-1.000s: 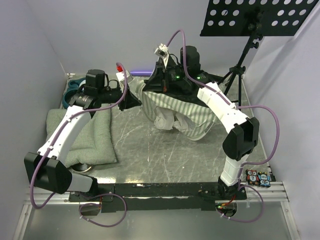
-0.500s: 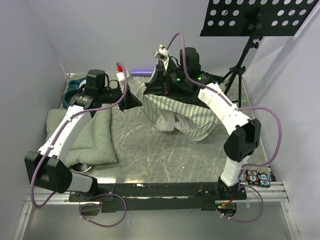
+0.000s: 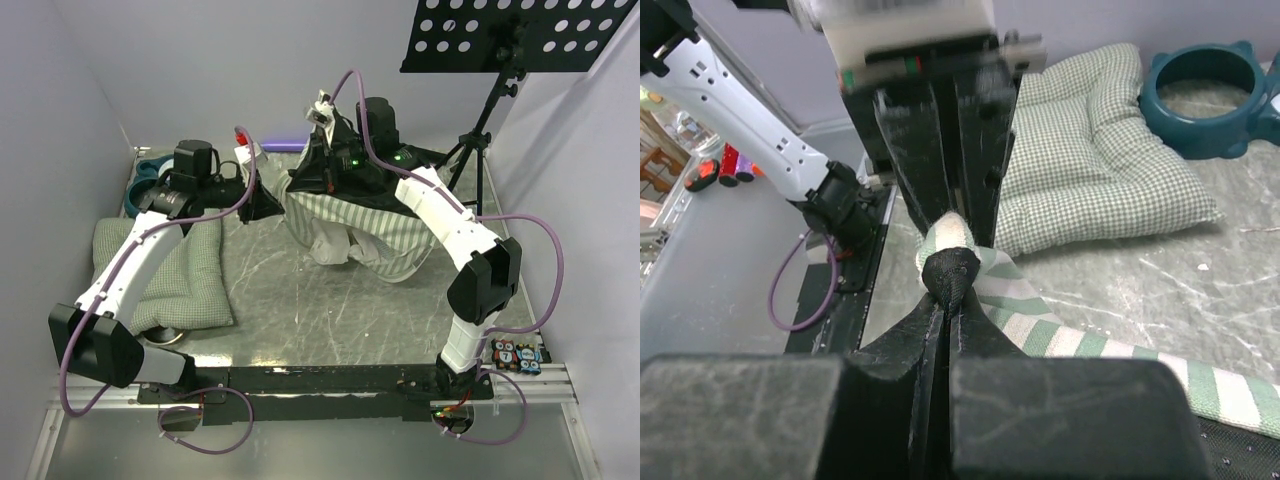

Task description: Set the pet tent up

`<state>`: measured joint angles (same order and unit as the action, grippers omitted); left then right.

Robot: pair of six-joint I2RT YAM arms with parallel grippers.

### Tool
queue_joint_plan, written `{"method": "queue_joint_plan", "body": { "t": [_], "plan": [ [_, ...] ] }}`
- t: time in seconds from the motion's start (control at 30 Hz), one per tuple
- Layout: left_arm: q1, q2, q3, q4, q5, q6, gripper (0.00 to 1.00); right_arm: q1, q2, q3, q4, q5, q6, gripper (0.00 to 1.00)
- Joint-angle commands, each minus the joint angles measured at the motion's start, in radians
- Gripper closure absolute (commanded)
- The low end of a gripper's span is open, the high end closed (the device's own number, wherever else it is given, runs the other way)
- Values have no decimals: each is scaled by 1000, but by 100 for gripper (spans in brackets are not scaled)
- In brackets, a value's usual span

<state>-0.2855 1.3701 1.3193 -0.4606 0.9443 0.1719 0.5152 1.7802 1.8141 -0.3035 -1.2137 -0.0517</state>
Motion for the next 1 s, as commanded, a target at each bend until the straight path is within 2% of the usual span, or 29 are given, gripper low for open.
{"method": "queue_joint_plan", "body": {
  "t": [0.0, 0.5, 0.97],
  "plan": [
    [-17, -19, -48, -7, 30, 1, 99, 22, -76, 40, 124, -32, 84, 100],
    [-27, -20, -22, -7, 31, -6, 99, 22, -76, 36, 72, -29, 61, 100],
    [-32, -19, 63, -18, 28, -18, 99, 28, -68, 54, -81, -26, -102, 100]
  ]
}}
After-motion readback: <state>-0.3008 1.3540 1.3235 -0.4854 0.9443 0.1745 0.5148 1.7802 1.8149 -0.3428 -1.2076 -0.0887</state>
